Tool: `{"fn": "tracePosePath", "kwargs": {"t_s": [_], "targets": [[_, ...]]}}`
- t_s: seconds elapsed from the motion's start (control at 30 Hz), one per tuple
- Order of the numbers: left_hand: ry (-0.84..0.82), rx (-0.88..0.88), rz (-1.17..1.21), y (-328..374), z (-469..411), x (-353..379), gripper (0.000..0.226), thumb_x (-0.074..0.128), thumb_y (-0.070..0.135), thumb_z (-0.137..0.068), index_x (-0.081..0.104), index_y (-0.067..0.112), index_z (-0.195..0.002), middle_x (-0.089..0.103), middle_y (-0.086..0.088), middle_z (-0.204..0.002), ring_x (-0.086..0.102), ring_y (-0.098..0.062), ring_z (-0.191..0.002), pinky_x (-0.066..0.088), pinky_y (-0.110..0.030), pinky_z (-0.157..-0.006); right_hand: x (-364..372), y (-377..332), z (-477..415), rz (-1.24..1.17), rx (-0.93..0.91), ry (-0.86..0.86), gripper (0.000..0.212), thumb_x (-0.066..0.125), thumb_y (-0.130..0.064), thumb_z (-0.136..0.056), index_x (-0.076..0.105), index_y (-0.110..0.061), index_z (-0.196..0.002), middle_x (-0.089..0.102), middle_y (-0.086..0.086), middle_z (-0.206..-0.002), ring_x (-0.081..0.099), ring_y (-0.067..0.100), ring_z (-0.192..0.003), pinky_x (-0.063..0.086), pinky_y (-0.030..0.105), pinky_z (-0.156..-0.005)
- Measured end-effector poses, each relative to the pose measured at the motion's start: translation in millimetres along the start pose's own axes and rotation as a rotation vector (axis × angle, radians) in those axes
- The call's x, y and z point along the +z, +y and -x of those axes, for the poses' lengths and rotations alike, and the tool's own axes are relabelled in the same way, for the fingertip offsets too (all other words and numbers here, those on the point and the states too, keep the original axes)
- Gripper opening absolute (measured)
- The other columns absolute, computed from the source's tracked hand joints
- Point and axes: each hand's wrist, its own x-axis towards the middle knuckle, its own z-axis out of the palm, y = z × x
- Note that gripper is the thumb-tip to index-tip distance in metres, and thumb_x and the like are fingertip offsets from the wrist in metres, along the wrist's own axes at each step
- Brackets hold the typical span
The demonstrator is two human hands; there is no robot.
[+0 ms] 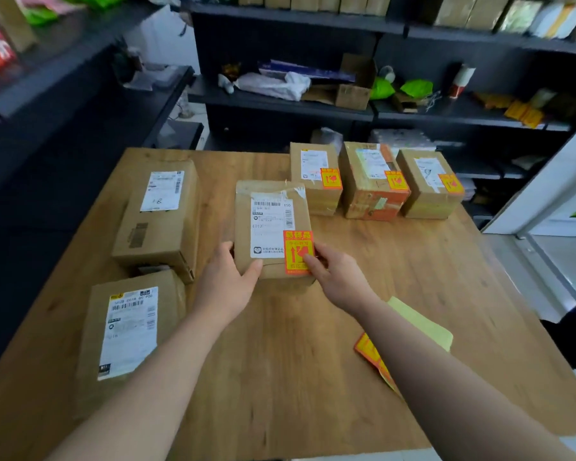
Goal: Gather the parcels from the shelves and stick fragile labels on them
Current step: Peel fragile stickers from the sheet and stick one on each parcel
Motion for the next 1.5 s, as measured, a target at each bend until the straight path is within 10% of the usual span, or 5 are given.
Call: {"fn": "tracePosePath", "kwargs": {"t_s": [0.73,0.87,1.13,1.33,1.5], "targets": [[-0.109,-0.116,-0.153,-19,-285,20,0.056,0.053,0.033,-0.093,0.034,0.013,-0.142,0.043,-0.005,-0.142,0.045,-0.022,-0.125,0.038,-0.03,-0.096,55,-9,-298,0.125,0.11,-0.058,0.032,0.034,-0.028,-0.102,0.055,-0.004,-0.107,0.062,0.012,-0.101,0.054,0.027,-0.085,0.037,0.031,-0.067],[-0.169,-0.129,-0.176,-33,-300,27,0.063,0.052,0.037,-0.093,0.029,0.012,-0.146,0.039,-0.006,-0.147,0.04,-0.023,-0.131,0.036,-0.04,-0.107,69,0,-309,0.135,0.163,-0.066,0.031,0.034,-0.028,-0.101,0.053,-0.005,-0.11,0.061,0.012,-0.105,0.054,0.025,-0.086,0.041,0.032,-0.069],[-0.121,0.085,-0.454,-23,-279,7,0.03,0.046,0.034,-0.096,0.046,0.009,-0.113,0.052,-0.008,-0.114,0.051,-0.023,-0.097,0.042,-0.033,-0.078,64,-19,-283,0.342,0.046,0.008,0.023,0.043,-0.022,-0.098,0.049,-0.006,-0.113,0.054,0.01,-0.114,0.052,0.027,-0.104,0.043,0.035,-0.08],[-0.049,0.244,-0.63,-32,-217,-53,0.045,0.044,0.038,-0.096,0.041,0.009,-0.129,0.047,-0.007,-0.132,0.043,-0.025,-0.121,0.038,-0.037,-0.099,71,-60,-225,0.532,-0.067,-0.039,0.042,0.041,-0.028,-0.1,0.04,-0.007,-0.136,0.041,0.01,-0.143,0.04,0.028,-0.13,0.034,0.036,-0.105],[-0.075,0.127,-0.698,-79,-165,-111,0.056,0.051,0.045,-0.09,0.036,0.01,-0.133,0.045,-0.006,-0.134,0.042,-0.024,-0.12,0.038,-0.034,-0.098,111,-97,-175,0.511,-0.172,-0.103,0.032,0.044,-0.033,-0.096,0.048,-0.009,-0.118,0.055,0.009,-0.122,0.051,0.028,-0.113,0.039,0.035,-0.094]]}}
